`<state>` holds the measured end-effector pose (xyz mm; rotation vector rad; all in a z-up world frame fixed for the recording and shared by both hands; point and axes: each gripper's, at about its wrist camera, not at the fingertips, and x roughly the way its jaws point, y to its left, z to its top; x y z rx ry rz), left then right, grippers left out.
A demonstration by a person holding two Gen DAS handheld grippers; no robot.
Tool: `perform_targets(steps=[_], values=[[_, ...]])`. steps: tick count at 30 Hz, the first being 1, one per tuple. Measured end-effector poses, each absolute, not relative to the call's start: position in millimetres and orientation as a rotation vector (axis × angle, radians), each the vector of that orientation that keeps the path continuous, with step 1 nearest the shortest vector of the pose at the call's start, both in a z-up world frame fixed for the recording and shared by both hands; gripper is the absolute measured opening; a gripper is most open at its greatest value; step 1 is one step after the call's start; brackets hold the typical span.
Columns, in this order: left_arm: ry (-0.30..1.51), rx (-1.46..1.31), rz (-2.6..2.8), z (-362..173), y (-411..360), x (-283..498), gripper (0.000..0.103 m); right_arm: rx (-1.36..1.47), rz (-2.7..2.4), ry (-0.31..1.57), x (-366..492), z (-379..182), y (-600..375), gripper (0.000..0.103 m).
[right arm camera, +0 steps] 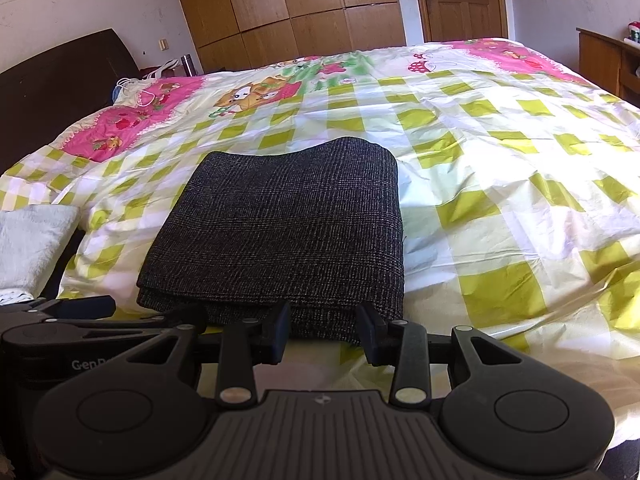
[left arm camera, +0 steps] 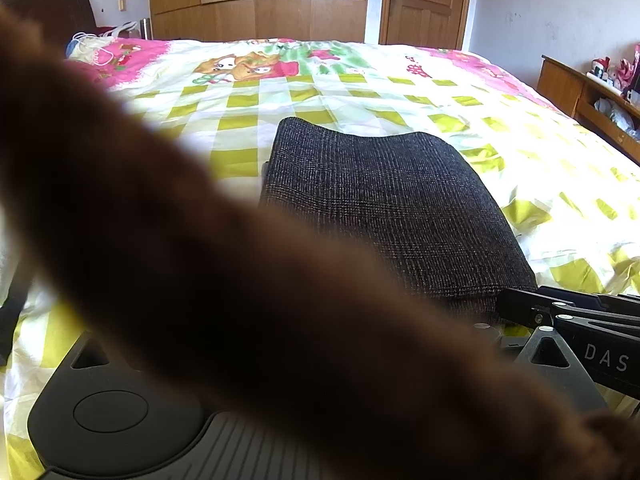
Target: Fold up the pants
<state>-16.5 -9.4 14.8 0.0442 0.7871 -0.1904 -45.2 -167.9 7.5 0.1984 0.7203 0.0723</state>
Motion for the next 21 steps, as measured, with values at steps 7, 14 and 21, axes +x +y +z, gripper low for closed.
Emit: perform_targets(steps=[7,14,21], values=[[0.781,0.047,-0.192,16.0,-9.4,-17.5,0.103,0.169,0.057,0.711,-47.6,9.5,-164.3,0.05],[0.784,0.045,-0.194,17.0,-8.7,-17.8,0.103,0.165,0.051,0.715,-50.1,10.1,-162.3,0.05],[0.778,0.032,-0.203,18.5,-7.3,-18.8,0.103,0.155,0.045,0.734,-48.2,7.0,-160.2,0.05]])
